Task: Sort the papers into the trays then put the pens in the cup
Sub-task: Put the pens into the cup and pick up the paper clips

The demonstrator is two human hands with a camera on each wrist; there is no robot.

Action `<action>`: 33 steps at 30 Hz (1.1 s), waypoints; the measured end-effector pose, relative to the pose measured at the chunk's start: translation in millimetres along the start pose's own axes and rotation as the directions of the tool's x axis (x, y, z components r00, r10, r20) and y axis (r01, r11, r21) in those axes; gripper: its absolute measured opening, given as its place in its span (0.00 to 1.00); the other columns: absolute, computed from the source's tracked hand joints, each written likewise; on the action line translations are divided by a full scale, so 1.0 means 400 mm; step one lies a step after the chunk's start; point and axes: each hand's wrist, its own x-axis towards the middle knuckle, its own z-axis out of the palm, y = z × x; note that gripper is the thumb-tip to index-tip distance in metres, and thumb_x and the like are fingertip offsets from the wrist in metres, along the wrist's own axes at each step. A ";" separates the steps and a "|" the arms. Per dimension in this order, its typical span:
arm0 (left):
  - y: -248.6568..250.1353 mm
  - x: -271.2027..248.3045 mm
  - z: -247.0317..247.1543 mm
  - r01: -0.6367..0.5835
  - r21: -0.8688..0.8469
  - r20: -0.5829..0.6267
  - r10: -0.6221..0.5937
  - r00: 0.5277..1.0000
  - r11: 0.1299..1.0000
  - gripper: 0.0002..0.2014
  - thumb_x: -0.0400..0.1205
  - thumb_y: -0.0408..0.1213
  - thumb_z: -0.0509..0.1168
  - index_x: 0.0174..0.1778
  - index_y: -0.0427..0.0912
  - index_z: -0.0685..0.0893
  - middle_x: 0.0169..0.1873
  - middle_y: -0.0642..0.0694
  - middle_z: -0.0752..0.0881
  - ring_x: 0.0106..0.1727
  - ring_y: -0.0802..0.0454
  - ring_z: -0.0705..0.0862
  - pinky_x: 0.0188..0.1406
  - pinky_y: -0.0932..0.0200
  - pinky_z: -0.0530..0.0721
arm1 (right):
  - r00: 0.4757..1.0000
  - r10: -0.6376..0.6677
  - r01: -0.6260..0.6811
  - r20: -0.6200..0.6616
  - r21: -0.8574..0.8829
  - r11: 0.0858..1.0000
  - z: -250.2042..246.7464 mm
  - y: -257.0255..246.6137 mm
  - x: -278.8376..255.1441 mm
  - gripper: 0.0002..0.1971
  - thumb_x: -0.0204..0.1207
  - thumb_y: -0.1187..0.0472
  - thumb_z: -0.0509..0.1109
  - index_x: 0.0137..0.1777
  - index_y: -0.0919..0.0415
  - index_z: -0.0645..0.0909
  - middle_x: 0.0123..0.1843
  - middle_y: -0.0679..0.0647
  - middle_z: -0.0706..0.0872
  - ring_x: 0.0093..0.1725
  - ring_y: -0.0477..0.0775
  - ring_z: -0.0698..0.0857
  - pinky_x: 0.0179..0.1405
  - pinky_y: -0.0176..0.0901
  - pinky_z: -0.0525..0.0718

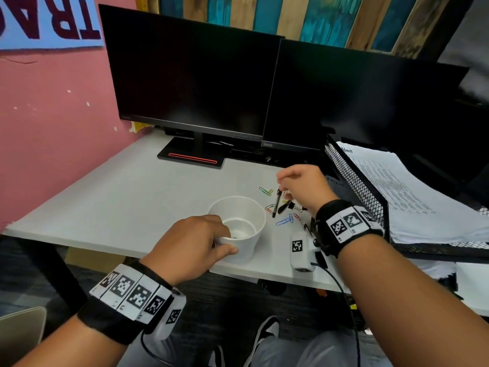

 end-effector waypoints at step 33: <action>-0.063 0.012 -0.035 0.032 0.030 -0.001 -0.032 0.999 0.999 0.10 0.80 0.61 0.72 0.40 0.60 0.87 0.39 0.60 0.85 0.38 0.61 0.85 0.37 0.62 0.81 | 0.916 0.402 -0.320 -0.016 -0.635 0.703 0.116 0.184 0.181 0.33 0.75 0.61 0.79 0.76 0.60 0.66 0.62 0.61 0.85 0.60 0.63 0.88 0.51 0.51 0.90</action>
